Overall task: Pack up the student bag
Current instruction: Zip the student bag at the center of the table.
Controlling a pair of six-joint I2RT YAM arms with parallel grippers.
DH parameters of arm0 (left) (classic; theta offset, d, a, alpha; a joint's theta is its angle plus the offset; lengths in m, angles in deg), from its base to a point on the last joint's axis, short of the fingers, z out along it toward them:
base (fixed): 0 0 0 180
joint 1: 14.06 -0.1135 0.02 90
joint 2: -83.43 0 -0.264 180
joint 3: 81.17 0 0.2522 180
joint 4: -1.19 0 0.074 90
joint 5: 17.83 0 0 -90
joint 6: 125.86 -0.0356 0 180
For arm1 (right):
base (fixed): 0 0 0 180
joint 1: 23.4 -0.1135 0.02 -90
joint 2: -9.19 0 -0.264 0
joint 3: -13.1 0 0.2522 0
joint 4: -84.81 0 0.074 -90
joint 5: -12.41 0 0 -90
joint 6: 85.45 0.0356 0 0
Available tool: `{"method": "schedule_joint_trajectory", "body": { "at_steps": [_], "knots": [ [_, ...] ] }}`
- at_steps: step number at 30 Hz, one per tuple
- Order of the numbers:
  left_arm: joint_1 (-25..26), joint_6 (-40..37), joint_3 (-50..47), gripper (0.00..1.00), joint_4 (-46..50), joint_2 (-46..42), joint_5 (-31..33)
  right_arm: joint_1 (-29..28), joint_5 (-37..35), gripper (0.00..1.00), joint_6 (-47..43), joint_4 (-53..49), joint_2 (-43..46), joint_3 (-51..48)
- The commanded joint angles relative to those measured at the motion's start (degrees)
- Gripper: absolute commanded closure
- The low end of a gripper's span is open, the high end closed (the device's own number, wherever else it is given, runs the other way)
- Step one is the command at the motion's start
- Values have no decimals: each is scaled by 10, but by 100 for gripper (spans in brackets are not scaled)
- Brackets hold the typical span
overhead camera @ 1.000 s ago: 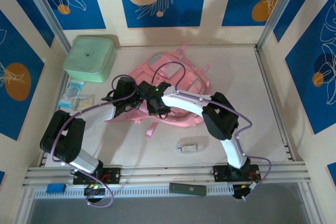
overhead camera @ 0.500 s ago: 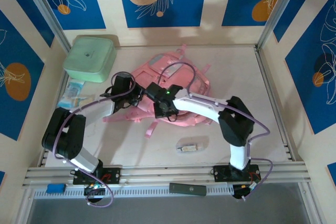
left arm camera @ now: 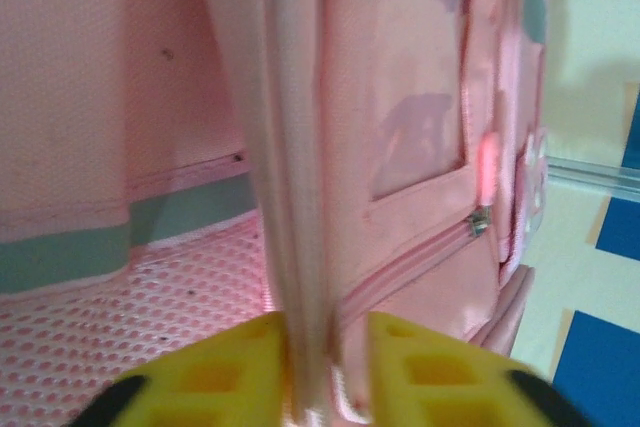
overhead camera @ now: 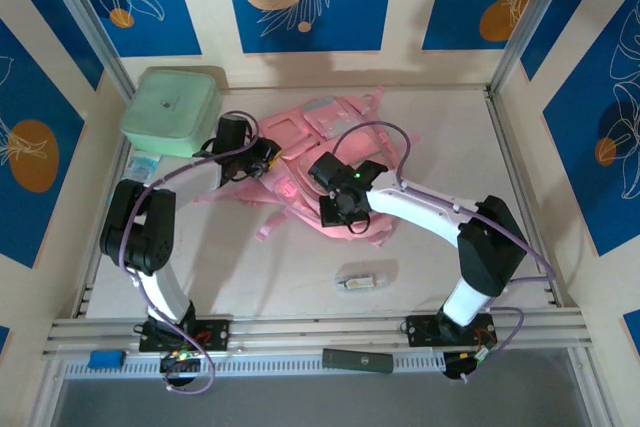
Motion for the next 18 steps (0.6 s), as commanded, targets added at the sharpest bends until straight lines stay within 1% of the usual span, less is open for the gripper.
{"method": "schedule_joint_trajectory", "body": {
  "at_steps": [1, 3, 7, 10, 11, 15, 17, 18],
  "knots": [
    [-6, -20, -46, 68, -26, -54, -29, -6, 39, 100, -11, 6, -26, 27],
    [4, 6, -100, 66, -35, -94, -26, 1, 26, 100, -12, -7, -48, 31],
    [62, 51, -169, 58, -43, -152, 17, 9, 25, 100, -21, 1, -71, 29],
    [90, 96, -212, 58, -90, -165, 40, 6, 27, 89, -26, 16, -75, 25],
    [96, 104, -219, 58, -97, -166, 46, 4, 27, 86, -28, 18, -79, 24],
    [120, 118, -218, 58, -95, -165, 62, 3, 24, 80, -28, 24, -97, 27],
    [137, 121, -206, 58, -81, -164, 75, 4, 29, 79, -27, 37, -98, 22],
    [147, 126, -203, 57, -77, -162, 82, 4, 30, 81, -26, 41, -98, 21]
  ]
}}
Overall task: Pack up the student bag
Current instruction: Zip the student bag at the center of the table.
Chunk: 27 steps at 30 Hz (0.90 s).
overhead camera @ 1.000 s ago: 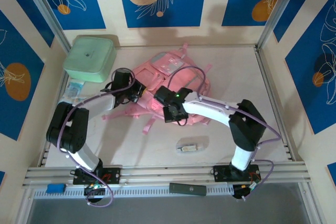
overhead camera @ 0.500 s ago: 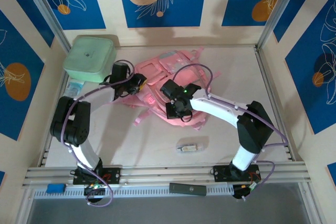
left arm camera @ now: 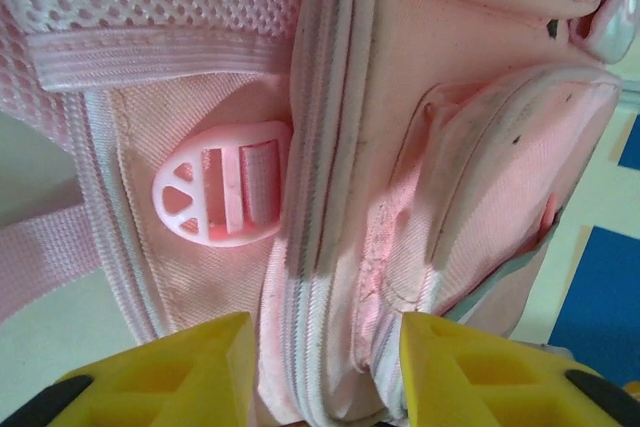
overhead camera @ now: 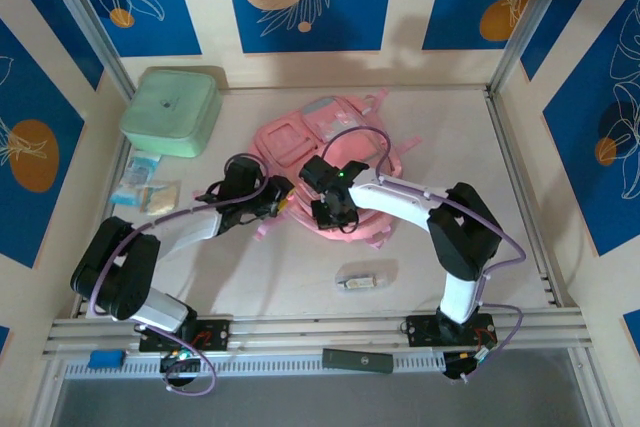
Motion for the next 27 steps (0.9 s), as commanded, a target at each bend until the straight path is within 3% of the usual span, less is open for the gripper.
{"method": "schedule_joint_trajectory", "body": {
  "at_steps": [1, 4, 9, 16, 27],
  "knots": [
    [29, 36, 13, 58, -12, -1, 35, 0, 15, 82, -2, 20, -9, 3],
    [52, 82, -5, 61, -77, 14, 47, -2, 4, 92, 1, 14, -2, 8],
    [85, 120, -4, 63, -75, 34, 84, -9, -16, 100, -1, 8, 25, 0],
    [114, 172, -18, 71, -70, 37, 137, -11, -20, 100, 12, 14, 50, -18],
    [129, 215, -64, 66, -51, 1, 186, -24, -26, 100, 12, 12, 36, -2]
  ]
}}
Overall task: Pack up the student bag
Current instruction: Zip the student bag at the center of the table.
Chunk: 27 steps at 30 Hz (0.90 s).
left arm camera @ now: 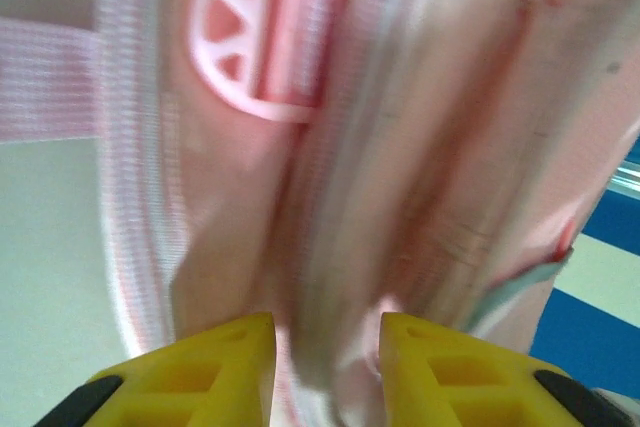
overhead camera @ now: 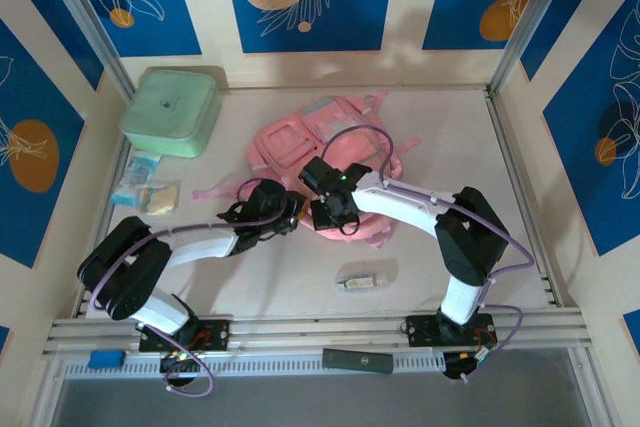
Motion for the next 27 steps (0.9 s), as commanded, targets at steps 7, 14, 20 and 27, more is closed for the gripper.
{"method": "schedule_joint_trajectory", "body": {
  "at_steps": [7, 14, 20, 27],
  "knots": [
    [17, 8, 40, 70, 9, 43, 11, -15, -6, 100, 7, 0, -10, 31],
    [2, -21, 20, 100, -35, 55, 28, -13, -8, 100, -5, -3, 3, 22],
    [-86, -135, 27, 100, 39, 24, -47, 4, -40, 100, -16, -65, 43, 2],
    [-207, -250, 54, 100, 68, 26, -195, 144, 7, 100, -45, -59, 148, -114]
  ]
}}
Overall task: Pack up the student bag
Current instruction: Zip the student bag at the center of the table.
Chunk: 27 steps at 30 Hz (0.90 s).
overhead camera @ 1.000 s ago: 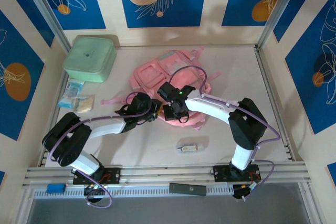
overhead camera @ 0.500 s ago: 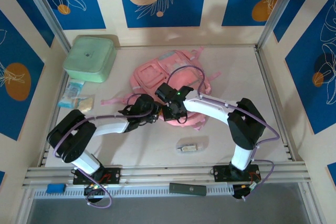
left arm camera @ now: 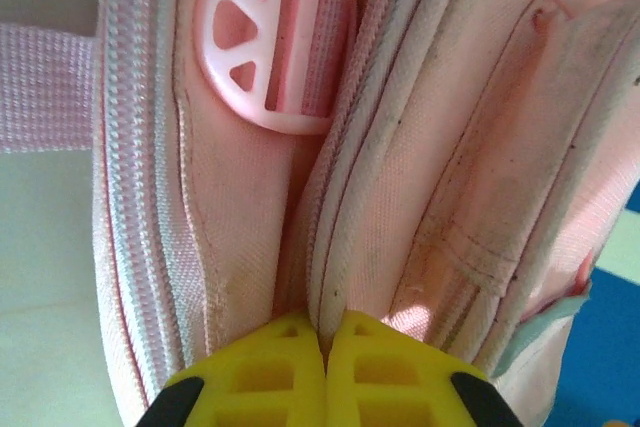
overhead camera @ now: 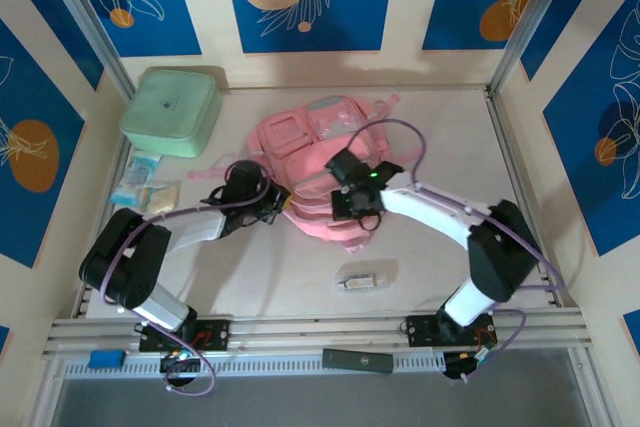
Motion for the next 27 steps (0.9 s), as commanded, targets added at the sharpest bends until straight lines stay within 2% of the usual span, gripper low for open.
{"method": "schedule_joint_trajectory", "body": {
  "at_steps": [1, 2, 4, 5, 7, 10, 11, 13, 16, 18, 22, 24, 27],
  "knots": [
    [-67, -108, 51, 100, 51, 17, -53, 75, 15, 100, -25, -85, 44, -37],
    [-81, -131, 80, 100, 52, 41, -102, 84, 8, 100, -35, -82, 46, -37],
    [-92, -140, 121, 100, 52, 72, -144, 83, 7, 100, -68, -56, 45, -40],
    [-93, -154, 136, 100, 42, 84, -146, 79, 17, 100, -77, -54, 41, -32],
    [-101, -191, 180, 100, 96, 101, -139, 54, 26, 100, -76, -50, 31, -7],
    [-116, -235, 227, 97, 137, 125, -161, 5, 70, 100, -47, -15, 18, 22],
    [-119, -242, 234, 91, 136, 125, -170, -6, 82, 100, -32, -3, 10, 28],
    [-125, -265, 244, 72, 166, 113, -168, -15, 81, 100, -1, 6, -5, 38],
    [-125, -300, 224, 59, 206, 66, -145, -15, 79, 100, 9, 17, -20, 34],
    [-125, -283, 185, 50, 189, 32, -144, -13, 67, 100, 2, 19, -19, 25],
    [-110, -187, 99, 45, 147, -44, -139, -17, 85, 100, -15, 28, -17, 18],
    [-83, -140, 52, 43, 116, -93, -100, -26, 76, 100, -13, 26, -16, 22],
    [-19, -80, 37, 41, 123, -128, -34, -28, 83, 100, -5, 43, -10, 14]
  ]
}}
